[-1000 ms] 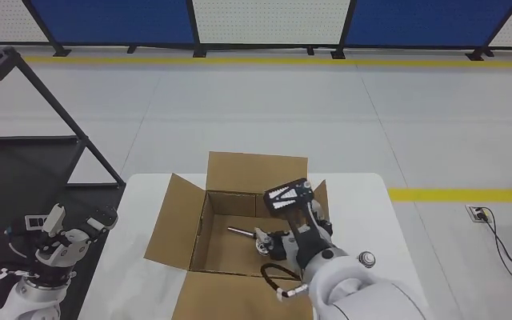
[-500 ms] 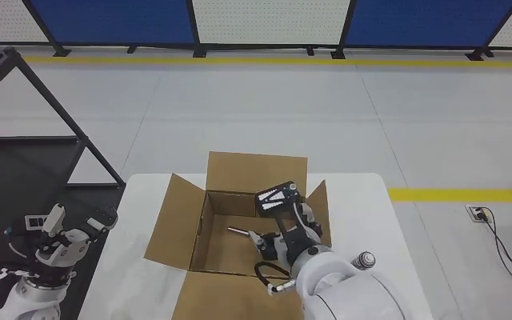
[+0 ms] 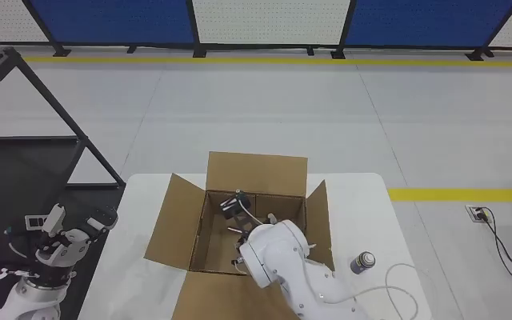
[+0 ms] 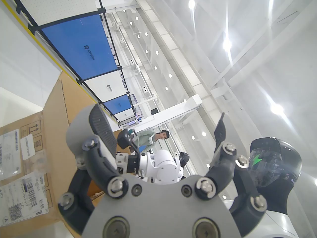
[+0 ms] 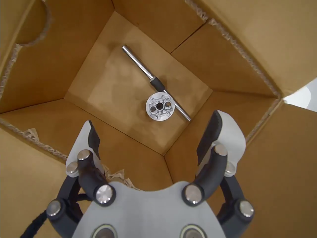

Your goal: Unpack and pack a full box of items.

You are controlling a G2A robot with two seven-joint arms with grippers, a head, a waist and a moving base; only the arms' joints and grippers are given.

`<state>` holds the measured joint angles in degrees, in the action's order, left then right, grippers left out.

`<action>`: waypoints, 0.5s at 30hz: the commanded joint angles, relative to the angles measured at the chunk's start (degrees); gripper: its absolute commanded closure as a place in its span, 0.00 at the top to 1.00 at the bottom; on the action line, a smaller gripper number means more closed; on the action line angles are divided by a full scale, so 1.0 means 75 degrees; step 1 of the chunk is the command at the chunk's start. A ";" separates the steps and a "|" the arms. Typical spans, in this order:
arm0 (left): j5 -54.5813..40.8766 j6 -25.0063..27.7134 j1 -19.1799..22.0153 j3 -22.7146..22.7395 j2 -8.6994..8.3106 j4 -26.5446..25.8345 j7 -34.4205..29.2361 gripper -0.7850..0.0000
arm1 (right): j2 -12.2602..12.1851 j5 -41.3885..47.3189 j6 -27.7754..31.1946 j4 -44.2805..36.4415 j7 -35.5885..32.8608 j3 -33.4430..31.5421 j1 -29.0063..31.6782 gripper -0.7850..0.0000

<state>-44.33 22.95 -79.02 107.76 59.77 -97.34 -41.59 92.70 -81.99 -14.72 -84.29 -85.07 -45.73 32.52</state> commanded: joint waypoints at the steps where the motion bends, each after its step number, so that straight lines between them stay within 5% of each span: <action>1: 0.0000 0.0000 0.0000 0.0000 0.0000 0.0000 0.0000 1.00 | 0.0081 0.0210 -0.0021 0.0466 -0.0089 0.0050 -0.0142 1.00; 15: 0.0000 0.0000 0.0000 0.0000 0.0000 0.0000 0.0000 1.00 | 0.0630 0.0518 -0.0654 0.2878 0.0055 0.0124 -0.0898 1.00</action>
<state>-44.33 22.95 -79.02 107.76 59.77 -97.34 -41.59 97.12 -78.60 -19.39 -64.12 -84.88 -44.76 26.12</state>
